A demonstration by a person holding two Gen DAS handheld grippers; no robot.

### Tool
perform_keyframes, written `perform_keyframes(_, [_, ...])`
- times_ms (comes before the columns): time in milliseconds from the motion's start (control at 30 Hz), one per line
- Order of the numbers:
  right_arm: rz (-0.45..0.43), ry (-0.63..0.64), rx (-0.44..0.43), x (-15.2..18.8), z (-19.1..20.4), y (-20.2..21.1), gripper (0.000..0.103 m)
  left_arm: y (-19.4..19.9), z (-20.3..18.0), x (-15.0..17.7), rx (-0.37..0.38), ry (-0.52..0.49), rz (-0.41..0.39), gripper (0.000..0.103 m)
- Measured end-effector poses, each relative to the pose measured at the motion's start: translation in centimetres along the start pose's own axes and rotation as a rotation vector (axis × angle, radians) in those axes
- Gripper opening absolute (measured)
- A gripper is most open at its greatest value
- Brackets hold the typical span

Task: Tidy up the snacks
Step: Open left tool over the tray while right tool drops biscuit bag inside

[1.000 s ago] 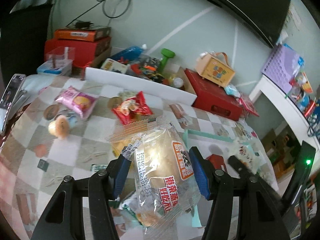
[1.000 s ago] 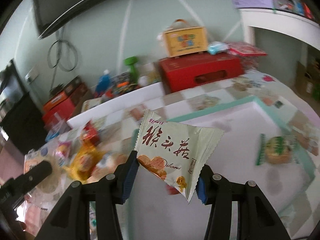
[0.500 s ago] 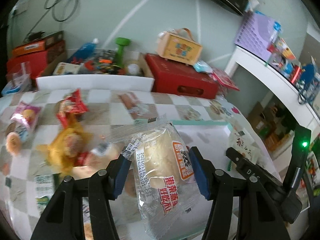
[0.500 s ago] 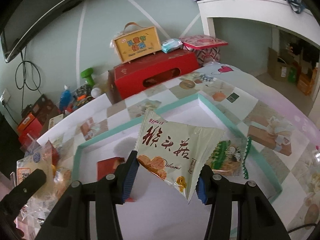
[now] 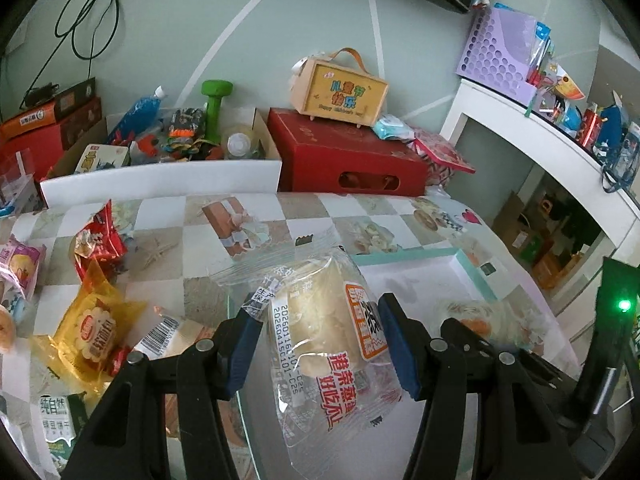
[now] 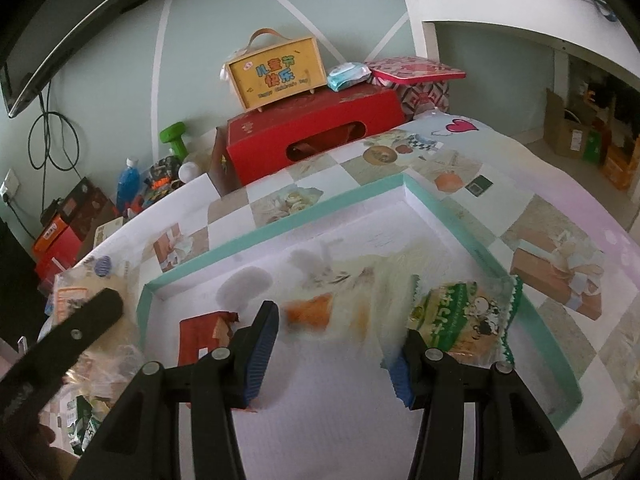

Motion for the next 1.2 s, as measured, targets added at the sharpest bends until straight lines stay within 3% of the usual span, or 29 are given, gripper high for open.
perform_keyframes(100, [0.0,0.01,0.019,-0.1,0.1,-0.2,0.054,-0.7,0.0,0.2,-0.02,-0.006,0.019,0.061])
perform_keyframes(233, [0.015,0.019,0.032,0.0,0.3,-0.2,0.055,-0.7,0.3,0.2,-0.075,-0.029,0.03,0.079])
perform_keyframes(367, [0.002,0.03,0.039,-0.3,0.6,0.4,0.055,0.2,0.8,-0.1,-0.069,-0.01,0.02,0.08])
perform_keyframes(500, [0.012,0.026,0.043,-0.3,0.5,0.4,0.055,0.2,1.4,-0.1,-0.109,-0.007,0.048,0.08])
perform_keyframes(533, [0.018,0.025,0.045,-0.3,0.5,0.4,0.06,0.1,1.5,-0.1,-0.119,-0.006,0.054,0.081])
perform_keyframes(633, [0.03,0.018,0.066,-0.2,0.2,0.2,0.09,-0.4,2.1,0.2,-0.186,-0.014,0.076,0.097])
perform_keyframes(733, [0.038,0.013,0.075,-0.1,-0.1,0.1,0.092,-0.5,2.7,0.4,-0.25,-0.021,0.064,0.099])
perform_keyframes(833, [0.048,0.017,0.087,0.1,-0.2,-0.1,0.103,-0.7,3.2,0.5,-0.267,-0.014,0.063,0.1])
perform_keyframes(1200, [0.054,0.088,0.117,0.3,0.7,-0.6,0.103,-0.6,3.5,0.5,-0.288,-0.014,0.042,0.102])
Point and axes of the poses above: each gripper's, at about its wrist camera, not at the fingertips, and y roughly against the way its jaws point, z to its left, x to its underside, the point moved 3 cm from there along -y, roughly the way its jaws point, and after that the axes turned 14 degrees about -x, right-handed, at the moved point
